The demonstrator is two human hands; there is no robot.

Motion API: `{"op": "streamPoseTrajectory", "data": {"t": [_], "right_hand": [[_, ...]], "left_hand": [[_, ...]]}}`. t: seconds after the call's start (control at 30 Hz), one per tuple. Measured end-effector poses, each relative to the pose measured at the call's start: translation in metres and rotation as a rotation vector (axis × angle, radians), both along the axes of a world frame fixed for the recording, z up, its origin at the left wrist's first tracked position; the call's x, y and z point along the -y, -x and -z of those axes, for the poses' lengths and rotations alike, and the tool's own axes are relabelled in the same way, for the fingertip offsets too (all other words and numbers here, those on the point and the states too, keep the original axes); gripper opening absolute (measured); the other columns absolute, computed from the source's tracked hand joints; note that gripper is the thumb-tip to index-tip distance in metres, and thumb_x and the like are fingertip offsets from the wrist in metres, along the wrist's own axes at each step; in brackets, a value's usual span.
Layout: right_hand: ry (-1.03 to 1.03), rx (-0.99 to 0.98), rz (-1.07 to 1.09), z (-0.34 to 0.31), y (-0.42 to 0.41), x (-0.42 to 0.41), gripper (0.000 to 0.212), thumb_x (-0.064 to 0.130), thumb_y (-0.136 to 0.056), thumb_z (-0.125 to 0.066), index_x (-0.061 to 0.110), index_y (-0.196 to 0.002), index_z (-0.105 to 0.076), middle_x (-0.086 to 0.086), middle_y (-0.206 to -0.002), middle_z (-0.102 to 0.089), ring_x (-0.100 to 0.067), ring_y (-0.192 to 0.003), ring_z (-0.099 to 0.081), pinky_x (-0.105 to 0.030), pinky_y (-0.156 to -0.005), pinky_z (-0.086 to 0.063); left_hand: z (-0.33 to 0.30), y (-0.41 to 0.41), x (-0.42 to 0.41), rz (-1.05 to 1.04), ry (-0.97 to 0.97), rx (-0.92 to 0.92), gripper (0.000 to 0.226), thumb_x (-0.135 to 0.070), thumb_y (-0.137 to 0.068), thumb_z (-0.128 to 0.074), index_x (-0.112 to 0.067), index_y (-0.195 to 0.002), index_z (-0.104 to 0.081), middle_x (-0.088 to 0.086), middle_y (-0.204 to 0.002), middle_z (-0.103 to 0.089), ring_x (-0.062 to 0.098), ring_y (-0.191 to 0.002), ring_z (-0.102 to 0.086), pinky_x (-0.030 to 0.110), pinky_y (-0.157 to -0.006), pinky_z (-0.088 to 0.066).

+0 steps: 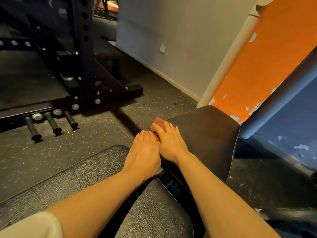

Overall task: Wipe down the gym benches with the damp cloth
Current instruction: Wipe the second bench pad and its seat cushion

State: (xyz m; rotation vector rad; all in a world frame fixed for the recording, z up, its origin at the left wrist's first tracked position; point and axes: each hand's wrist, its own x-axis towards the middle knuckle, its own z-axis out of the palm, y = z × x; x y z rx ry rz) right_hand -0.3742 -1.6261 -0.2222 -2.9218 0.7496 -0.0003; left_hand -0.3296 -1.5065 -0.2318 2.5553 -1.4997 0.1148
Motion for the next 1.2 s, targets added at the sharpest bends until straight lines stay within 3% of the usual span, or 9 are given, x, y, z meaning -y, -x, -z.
{"op": "streamPoseTrajectory", "data": {"t": [0.27,0.33,0.43,0.5,0.57,0.63,0.73,0.87,1.2], "right_hand": [[0.016,0.137,-0.204,-0.008,0.013,-0.006,0.054,0.012,-0.087,-0.058,0.026,-0.138,-0.048,-0.008,-0.148,-0.038,-0.025,-0.143,-0.025,-0.042,-0.119,-0.001],[0.112,0.122,-0.310,-0.004,0.027,-0.013,0.057,0.009,-0.078,-0.067,0.020,-0.133,-0.056,-0.011,-0.149,-0.039,-0.029,-0.142,-0.027,-0.041,-0.117,-0.002],[0.342,0.023,-0.382,0.007,0.053,-0.021,0.055,0.023,-0.058,-0.082,0.019,-0.111,-0.069,-0.015,-0.146,-0.044,-0.035,-0.138,-0.037,-0.047,-0.114,-0.015],[0.441,-0.011,-0.368,0.015,0.069,-0.028,0.045,0.035,-0.065,-0.074,0.021,-0.108,-0.070,-0.014,-0.147,-0.043,-0.035,-0.138,-0.037,-0.051,-0.114,-0.021],[0.515,0.057,-0.370,0.029,0.085,-0.034,0.036,0.034,-0.084,-0.051,0.022,-0.111,-0.070,-0.012,-0.147,-0.045,-0.033,-0.139,-0.037,-0.053,-0.114,-0.026],[0.630,0.092,-0.375,0.046,0.098,-0.036,0.039,0.024,-0.091,-0.038,0.019,-0.112,-0.071,-0.010,-0.142,-0.051,-0.031,-0.135,-0.043,-0.052,-0.114,-0.028],[0.792,0.107,-0.398,0.059,0.106,-0.033,0.026,0.020,-0.092,-0.055,0.015,-0.111,-0.072,-0.008,-0.135,-0.057,-0.028,-0.131,-0.048,-0.048,-0.115,-0.014],[0.791,0.152,-0.411,0.047,0.086,-0.031,0.027,0.021,-0.094,-0.048,0.014,-0.103,-0.073,-0.012,-0.137,-0.055,-0.030,-0.133,-0.046,-0.049,-0.118,-0.013],[0.717,-0.012,-0.448,0.020,0.021,-0.030,0.026,0.025,-0.070,-0.079,0.019,-0.095,-0.076,-0.012,-0.136,-0.057,-0.033,-0.134,-0.043,-0.051,-0.115,-0.026]], "left_hand": [[-0.012,0.001,-0.013,-0.057,0.123,-0.080,0.043,-0.022,-0.092,-0.041,-0.009,-0.132,-0.047,0.007,-0.131,-0.055,0.022,-0.129,-0.042,0.031,-0.118,-0.015],[-0.013,0.001,-0.031,-0.045,0.096,-0.053,0.044,-0.031,-0.095,-0.039,-0.012,-0.134,-0.042,0.008,-0.138,-0.047,0.025,-0.135,-0.034,0.037,-0.118,-0.017],[-0.011,0.001,-0.066,0.024,0.016,0.002,0.055,-0.041,-0.099,-0.036,-0.010,-0.144,-0.032,0.012,-0.155,-0.027,0.028,-0.146,-0.016,0.045,-0.121,-0.010],[-0.009,0.000,-0.089,0.066,0.019,0.061,0.056,-0.044,-0.097,-0.033,-0.009,-0.139,-0.045,0.016,-0.149,-0.038,0.031,-0.142,-0.030,0.049,-0.116,-0.021],[-0.003,0.002,-0.103,0.066,0.010,0.073,0.064,-0.049,-0.093,-0.024,-0.009,-0.131,-0.056,0.018,-0.139,-0.051,0.033,-0.133,-0.045,0.052,-0.109,-0.033],[0.003,0.005,-0.110,0.063,-0.030,0.031,0.074,-0.052,-0.092,-0.012,-0.010,-0.138,-0.050,0.018,-0.146,-0.044,0.032,-0.138,-0.039,0.051,-0.113,-0.027],[-0.001,0.010,-0.110,0.041,-0.038,0.004,0.082,-0.052,-0.088,0.004,-0.011,-0.149,-0.033,0.018,-0.156,-0.026,0.031,-0.146,-0.020,0.050,-0.119,-0.013],[-0.007,0.011,-0.109,0.055,-0.050,-0.032,0.091,-0.051,-0.076,0.018,-0.015,-0.154,-0.012,0.014,-0.161,-0.007,0.029,-0.149,-0.001,0.048,-0.120,-0.001],[-0.003,0.007,-0.107,0.054,-0.071,-0.040,0.088,-0.052,-0.077,0.017,-0.017,-0.153,-0.009,0.012,-0.161,-0.007,0.028,-0.148,0.000,0.048,-0.120,-0.001]]}}
